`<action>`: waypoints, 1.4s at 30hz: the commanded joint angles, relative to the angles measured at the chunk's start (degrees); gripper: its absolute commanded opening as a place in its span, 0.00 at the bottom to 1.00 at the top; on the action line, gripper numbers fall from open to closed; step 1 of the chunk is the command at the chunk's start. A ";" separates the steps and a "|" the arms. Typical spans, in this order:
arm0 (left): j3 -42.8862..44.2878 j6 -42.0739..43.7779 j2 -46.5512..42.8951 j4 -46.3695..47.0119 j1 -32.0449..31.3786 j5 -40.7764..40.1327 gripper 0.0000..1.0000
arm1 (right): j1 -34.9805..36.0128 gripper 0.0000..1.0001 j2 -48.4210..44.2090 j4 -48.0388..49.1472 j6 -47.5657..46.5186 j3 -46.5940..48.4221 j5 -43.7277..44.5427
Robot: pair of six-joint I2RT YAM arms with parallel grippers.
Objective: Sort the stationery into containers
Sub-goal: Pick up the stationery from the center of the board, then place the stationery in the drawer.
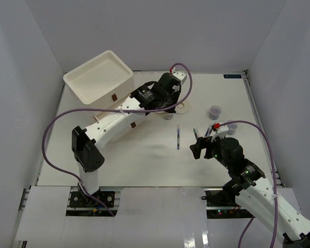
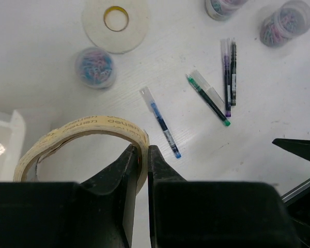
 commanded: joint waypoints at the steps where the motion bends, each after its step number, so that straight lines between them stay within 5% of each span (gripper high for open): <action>1: 5.70 -2.80 -0.54 -9.51 2.21 -6.47 0.22 | 0.22 0.96 0.35 0.76 0.14 2.02 0.82; 12: -7.03 -0.34 -8.36 -4.51 17.07 -2.25 0.22 | 0.13 0.96 0.70 0.93 0.06 1.84 0.73; 26: -17.32 1.68 -13.37 -2.31 24.73 0.82 0.26 | 0.13 0.96 3.95 1.99 -0.65 2.90 0.56; 35: -18.38 2.12 -15.75 -2.48 25.61 1.17 0.52 | 0.22 0.96 7.55 4.80 -0.56 3.86 0.73; 42: -16.27 2.12 -17.94 -1.69 25.70 5.38 0.61 | -0.22 0.98 17.82 4.98 -0.12 10.97 6.96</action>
